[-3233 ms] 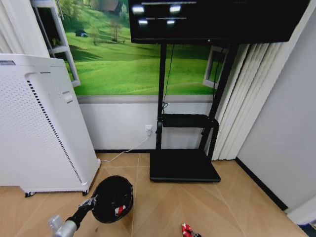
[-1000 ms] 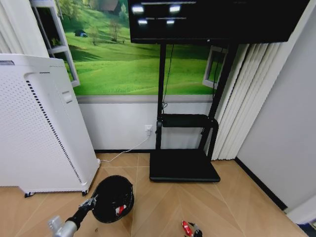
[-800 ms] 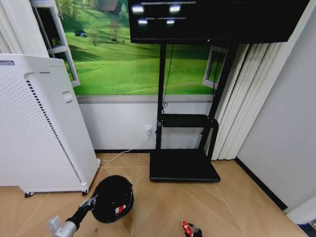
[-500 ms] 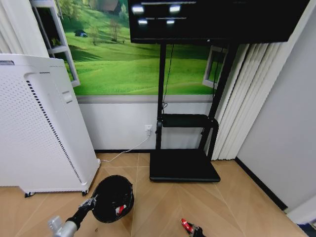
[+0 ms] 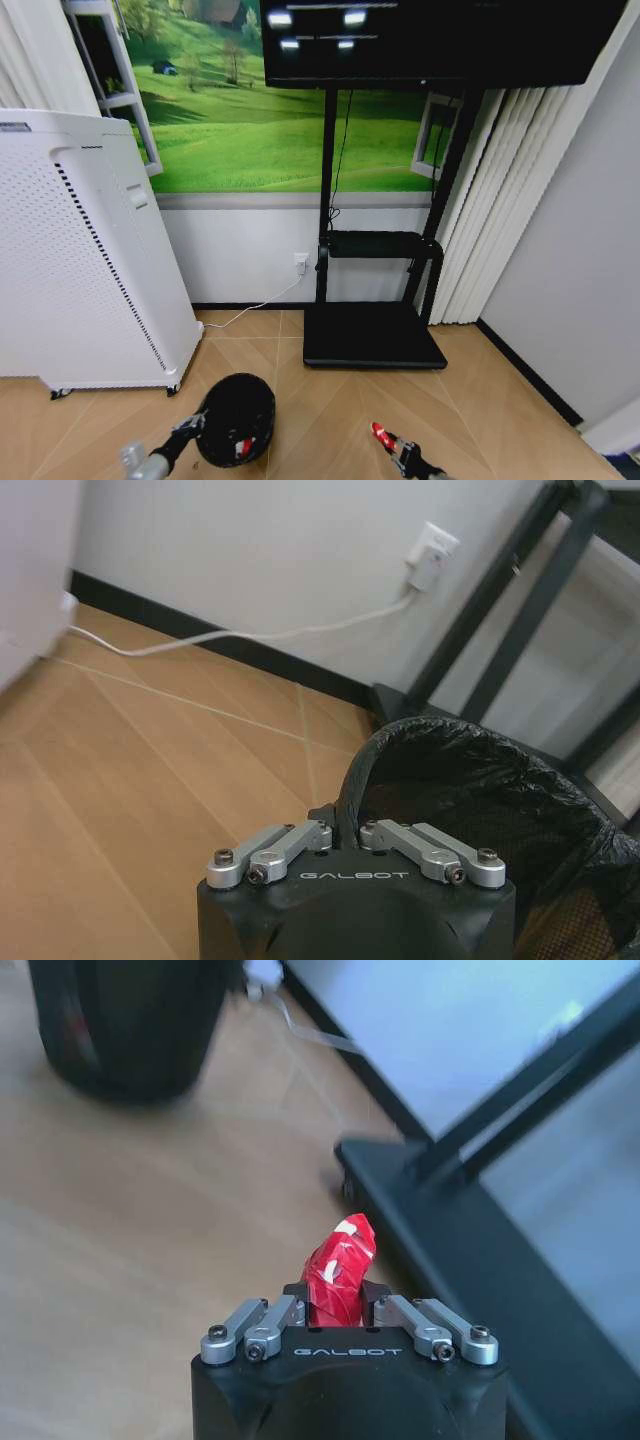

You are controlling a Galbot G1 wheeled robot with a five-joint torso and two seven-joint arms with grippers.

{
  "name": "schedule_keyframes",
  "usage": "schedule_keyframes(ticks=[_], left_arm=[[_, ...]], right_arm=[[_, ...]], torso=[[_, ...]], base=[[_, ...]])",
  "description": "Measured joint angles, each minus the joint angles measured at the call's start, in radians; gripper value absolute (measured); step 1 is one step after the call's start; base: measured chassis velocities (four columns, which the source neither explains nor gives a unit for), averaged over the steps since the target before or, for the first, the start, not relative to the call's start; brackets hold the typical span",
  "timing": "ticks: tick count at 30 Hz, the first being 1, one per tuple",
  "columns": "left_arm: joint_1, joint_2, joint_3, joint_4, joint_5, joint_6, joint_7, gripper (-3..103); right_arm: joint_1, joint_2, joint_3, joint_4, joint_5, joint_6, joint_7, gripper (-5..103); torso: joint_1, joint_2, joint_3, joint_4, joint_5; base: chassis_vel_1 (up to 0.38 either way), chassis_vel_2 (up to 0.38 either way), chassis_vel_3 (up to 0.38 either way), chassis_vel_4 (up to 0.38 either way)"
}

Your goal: Pick up the trash bin and place the garbage on the floor into it.

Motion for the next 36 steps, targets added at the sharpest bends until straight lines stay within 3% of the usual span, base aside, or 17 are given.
schedule_keyframes(ticks=[8, 11, 19, 27, 36], left_arm=[[-0.145, 0.038, 0.169, 0.088, 0.001, 0.006, -0.019, 7], [-0.182, 0.038, 0.2, 0.115, 0.001, 0.007, -0.018, 7], [-0.342, 0.043, 0.396, 0.209, 0.035, 0.004, -0.004, 7], [-0.358, 0.028, 0.434, 0.214, 0.072, -0.003, -0.01, 6], [-0.318, 0.081, 0.39, 0.113, 0.085, -0.004, -0.026, 6]], right_arm=[[-0.091, -0.027, -0.059, 0.252, 0.045, -0.026, -0.059, 25], [-0.092, -0.026, -0.092, 0.271, 0.032, -0.038, -0.059, 25], [-0.067, -0.026, -0.168, 0.319, 0.011, -0.057, -0.054, 25], [-0.048, -0.047, -0.127, 0.382, 0.063, -0.026, -0.056, 25], [-0.057, -0.067, -0.111, 0.461, 0.114, 0.024, -0.081, 25]], torso=[[0.0, 0.0, 0.0, 0.0003, 0.0003], [0.0, 0.0, 0.0, 0.0003, 0.0005], [0.0, 0.0, 0.0, 0.0, 0.0003], [0.0, 0.0, 0.0, 0.0, 0.0], [0.0, 0.0, 0.0, 0.0004, 0.0003]], base=[[0.0, 0.0, 0.0, 0.0], [0.0, 0.0, 0.0, 0.0], [0.0, 0.0, 0.0, 0.0], [0.0, 0.0, 0.0, 0.0], [0.0, 0.0, 0.0, 0.0]])
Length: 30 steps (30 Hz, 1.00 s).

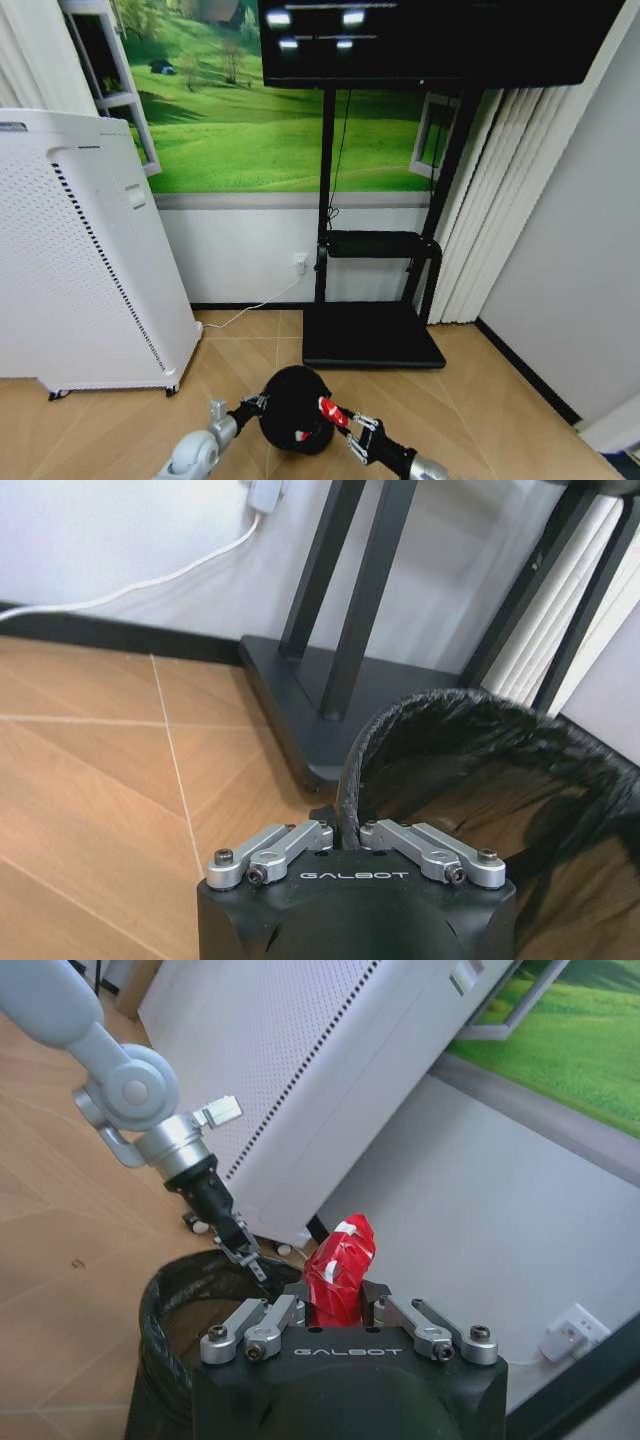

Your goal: Pick up the trash bin and place the garbage on the floor into it.

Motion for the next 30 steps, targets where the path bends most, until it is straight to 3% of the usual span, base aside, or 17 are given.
schedule_keyframes(ticks=[10, 18, 19, 20, 22, 24, 25, 28, 30], left_arm=[[0.042, 0.026, 0.0, -0.118, -0.017, 0.011, 0.023, 6], [0.06, 0.026, 0.002, -0.142, -0.021, 0.014, 0.03, 6], [0.073, 0.025, 0.003, -0.156, -0.025, 0.016, 0.03, 6], [0.073, 0.025, 0.003, -0.156, -0.025, 0.016, 0.03, 6], [0.087, 0.025, 0.002, -0.167, -0.032, 0.017, 0.03, 6], [0.088, 0.024, 0.0, -0.167, -0.033, 0.017, 0.029, 6], [0.09, 0.022, -0.004, -0.167, -0.037, 0.017, 0.029, 6], [0.096, 0.02, -0.01, -0.169, -0.042, 0.017, 0.027, 6], [0.104, 0.02, -0.02, -0.173, -0.043, 0.017, 0.026, 6]], right_arm=[[0.023, 0.025, -0.101, -0.048, -0.027, 0.012, -0.004, 25], [0.035, 0.035, -0.123, -0.069, -0.034, 0.013, -0.007, 22], [0.056, 0.044, -0.124, -0.093, -0.029, 0.02, -0.039, 30], [0.056, 0.044, -0.124, -0.093, -0.029, 0.02, -0.039, 30], [0.07, 0.043, -0.112, -0.112, -0.012, 0.023, -0.047, 41], [0.07, 0.043, -0.108, -0.114, -0.01, 0.024, -0.047, 41], [0.069, 0.043, -0.1, -0.119, -0.006, 0.028, -0.048, 51], [0.065, 0.043, -0.086, -0.122, -0.001, 0.032, -0.049, 57], [0.054, 0.043, -0.067, -0.119, 0.007, 0.037, -0.048, 68]], torso=[[0.0, 0.0, 0.0, -0.0002, 0.0001], [0.0, 0.0, 0.0, -0.0003, -0.0001], [0.0, 0.0, 0.0, -0.0002, 0.0], [0.0, 0.0, 0.0, -0.0002, 0.0], [0.0, 0.0, 0.0, -0.0001, 0.0], [0.0, 0.0, 0.0, -0.0002, 0.0001], [0.0, 0.0, 0.0, -0.0003, 0.0], [0.0, 0.0, 0.0, -0.0002, 0.0001], [0.0, 0.0, 0.0, -0.0003, 0.0001]], base=[[0.0, 0.0, 0.0, 0.0], [0.0, 0.0, 0.0, 0.0], [0.0, 0.0, 0.0, 0.0], [0.0, 0.0, 0.0, 0.0], [0.0, 0.0, 0.0, 0.0], [0.0, 0.0, 0.0, 0.0], [0.0, 0.0, 0.0, 0.0], [0.0, 0.0, 0.0, 0.0], [0.0, 0.0, 0.0, 0.0]])
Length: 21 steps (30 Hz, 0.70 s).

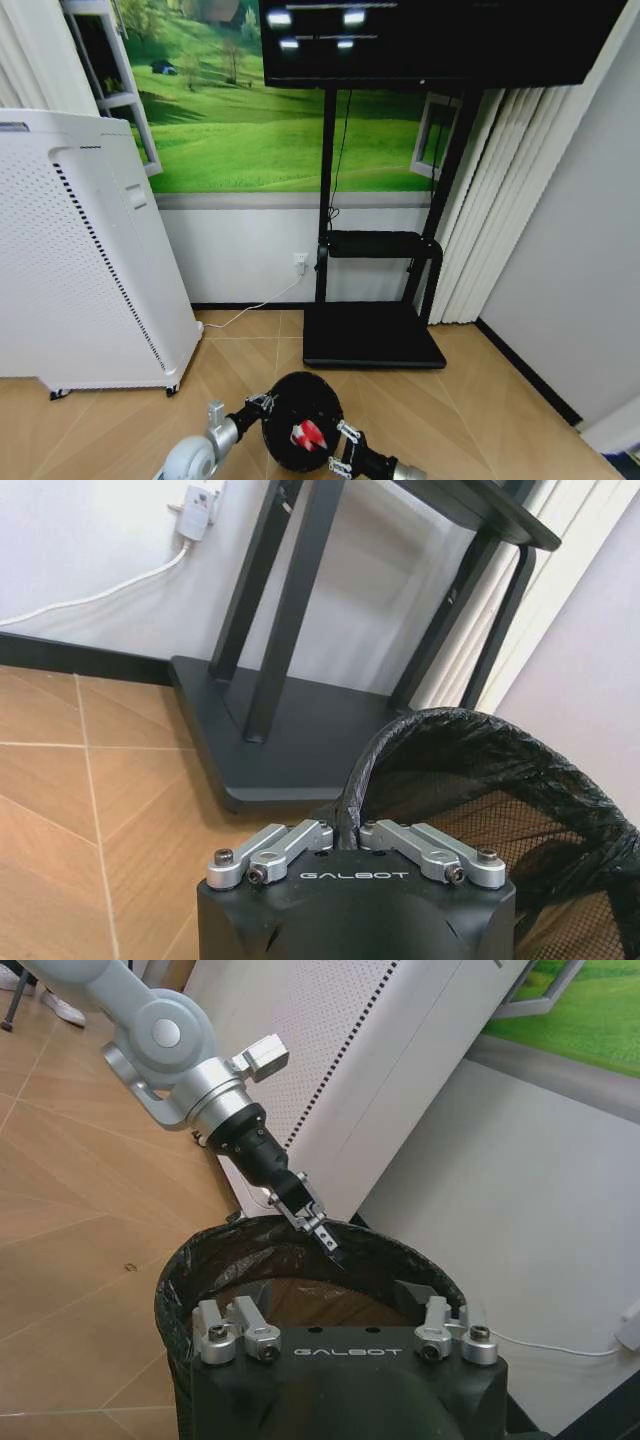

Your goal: Pick up the trash bin and place the garbage on the floor into it.

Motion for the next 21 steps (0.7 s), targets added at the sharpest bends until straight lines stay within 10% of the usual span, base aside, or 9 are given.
schedule_keyframes(ticks=[9, 21], left_arm=[[0.03, 0.019, -0.088, -0.013, -0.018, -0.004, -0.006, 6], [0.059, 0.026, -0.162, -0.029, -0.034, -0.016, -0.003, 6]], right_arm=[[-0.035, 0.033, 0.202, -0.058, 0.098, 0.04, 0.016, 98], [-0.112, 0.082, 0.486, -0.36, 0.067, 0.14, 0.066, 100]], torso=[[0.0, 0.0, 0.0, 0.0, 0.0002], [0.0, 0.0, 0.0, 0.0002, 0.0002]], base=[[0.0, 0.0, 0.0, 0.0], [0.0, 0.0, 0.0, 0.0]])
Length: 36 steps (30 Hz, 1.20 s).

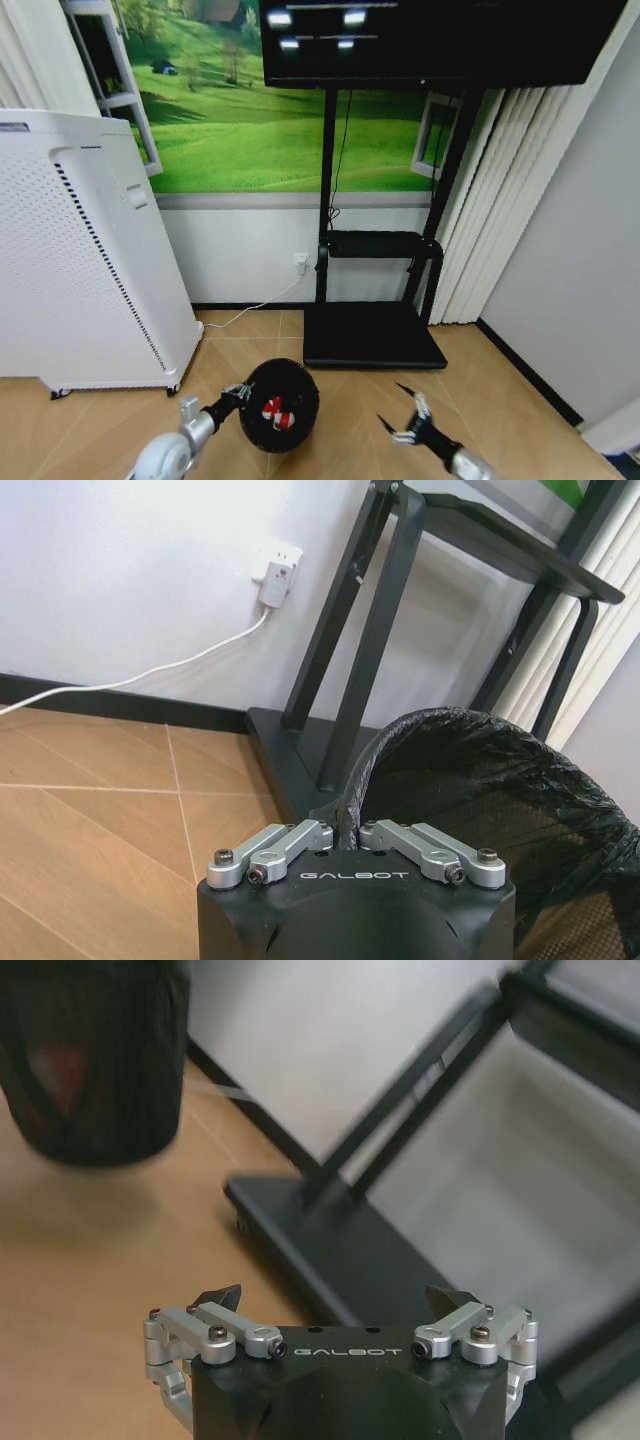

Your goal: Pick up the trash bin and place the garbage on the floor into it.

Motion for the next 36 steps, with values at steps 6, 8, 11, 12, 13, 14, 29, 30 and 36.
schedule_keyframes(ticks=[6, 8, 11, 12, 13, 14, 29, 30, 36], left_arm=[[-0.034, -0.016, 0.009, 0.025, 0.004, -0.003, 0.0, 6], [-0.047, -0.022, 0.018, 0.032, 0.005, -0.003, 0.0, 6], [-0.064, -0.03, 0.031, 0.048, 0.013, -0.011, 0.001, 6], [-0.064, -0.03, 0.031, 0.048, 0.013, -0.011, 0.001, 6], [-0.068, -0.035, 0.035, 0.053, 0.017, -0.012, 0.003, 6], [-0.068, -0.038, 0.037, 0.054, 0.02, -0.012, 0.005, 6], [-0.059, -0.059, 0.03, 0.055, 0.031, -0.024, 0.036, 6], [-0.059, -0.062, 0.033, 0.055, 0.033, -0.026, 0.038, 6], [-0.046, -0.067, 0.028, 0.047, 0.038, -0.028, 0.044, 6]], right_arm=[[-0.111, 0.054, 0.09, -0.068, -0.005, 0.028, 0.032, 100], [-0.124, 0.086, 0.103, -0.11, -0.03, 0.034, 0.05, 100], [-0.135, 0.096, 0.103, -0.157, -0.035, 0.023, 0.055, 100], [-0.135, 0.096, 0.103, -0.157, -0.035, 0.023, 0.055, 100], [-0.131, 0.093, 0.094, -0.195, -0.041, 0.029, 0.055, 100], [-0.122, 0.09, 0.091, -0.222, -0.049, 0.031, 0.056, 100], [0.008, 0.009, 0.085, -0.543, -0.172, -0.026, 0.077, 100], [0.017, 0.007, 0.086, -0.559, -0.192, -0.034, 0.077, 100], [0.033, 0.008, 0.083, -0.564, -0.256, -0.114, 0.075, 95]], torso=[[0.0, 0.0, 0.0, -0.0005, -0.0005], [0.0, 0.0, 0.0, -0.0004, 0.0003], [0.0, 0.0, 0.0, -0.0003, -0.0005], [0.0, 0.0, 0.0, -0.0003, -0.0005], [0.0, 0.0, 0.0, -0.0004, -0.0002], [0.0, 0.0, 0.0, -0.0004, -0.0001], [0.0, 0.0, 0.0, -0.0003, -0.0001], [0.0, 0.0, 0.0, -0.0002, -0.0001], [0.0, 0.0, 0.0, -0.0002, -0.0002]], base=[[0.0, 0.0, 0.0, 0.0], [0.0, 0.0, 0.0, 0.0], [0.0, 0.0, 0.0, 0.0], [0.0, 0.0, 0.0, 0.0], [0.0, 0.0, 0.0, 0.0], [0.0, 0.0, 0.0, 0.0], [0.0, 0.0, 0.0, 0.0], [0.0, 0.0, 0.0, 0.0], [0.0, 0.0, 0.0, 0.0]])
